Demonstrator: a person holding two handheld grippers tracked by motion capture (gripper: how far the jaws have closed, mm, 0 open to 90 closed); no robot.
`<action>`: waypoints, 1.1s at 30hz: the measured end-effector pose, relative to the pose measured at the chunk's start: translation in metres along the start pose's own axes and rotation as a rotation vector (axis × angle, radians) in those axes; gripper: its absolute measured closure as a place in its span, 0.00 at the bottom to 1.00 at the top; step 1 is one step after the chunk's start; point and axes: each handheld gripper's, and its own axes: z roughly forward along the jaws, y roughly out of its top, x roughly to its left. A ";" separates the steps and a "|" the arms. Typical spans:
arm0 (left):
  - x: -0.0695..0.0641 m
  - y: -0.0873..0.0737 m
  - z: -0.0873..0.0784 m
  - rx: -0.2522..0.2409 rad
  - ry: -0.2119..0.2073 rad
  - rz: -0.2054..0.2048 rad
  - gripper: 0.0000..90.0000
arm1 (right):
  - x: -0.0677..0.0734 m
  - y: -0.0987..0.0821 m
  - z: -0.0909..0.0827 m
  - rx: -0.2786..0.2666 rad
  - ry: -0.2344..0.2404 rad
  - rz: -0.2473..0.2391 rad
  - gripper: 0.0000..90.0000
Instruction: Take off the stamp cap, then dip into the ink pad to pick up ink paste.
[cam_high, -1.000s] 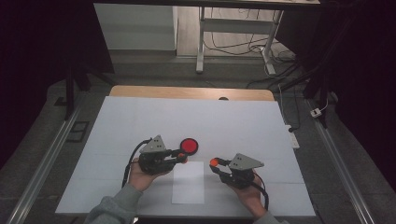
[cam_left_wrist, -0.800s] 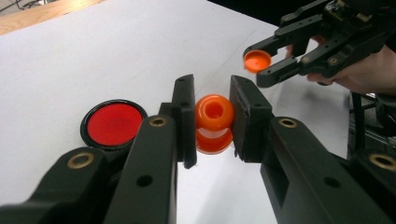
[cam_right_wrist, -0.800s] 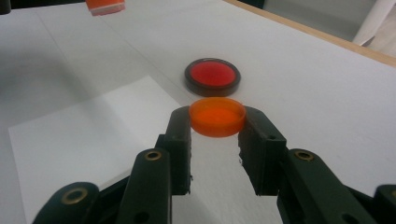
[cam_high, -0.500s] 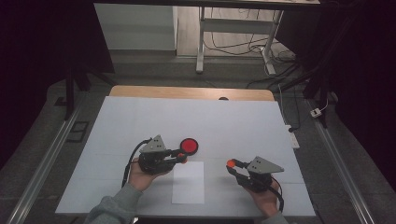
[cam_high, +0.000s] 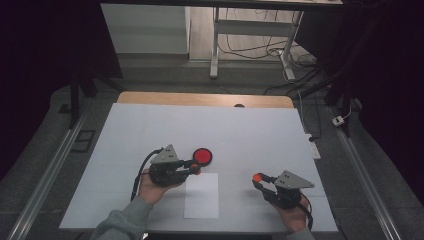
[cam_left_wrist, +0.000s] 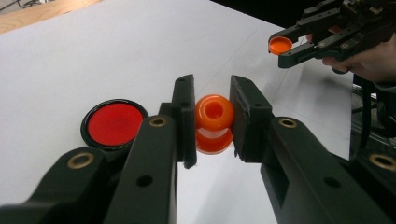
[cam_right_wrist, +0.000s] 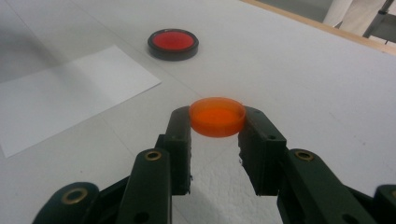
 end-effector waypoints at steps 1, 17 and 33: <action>0.000 0.000 0.000 0.001 0.001 0.000 0.80 | 0.001 0.001 0.000 -0.006 0.001 0.002 0.72; 0.008 0.001 0.004 0.002 0.017 -0.011 0.80 | 0.003 0.002 0.003 -0.005 0.011 -0.012 0.72; 0.023 0.004 0.009 0.003 0.052 -0.021 0.80 | 0.003 0.003 0.002 -0.005 0.002 -0.018 0.72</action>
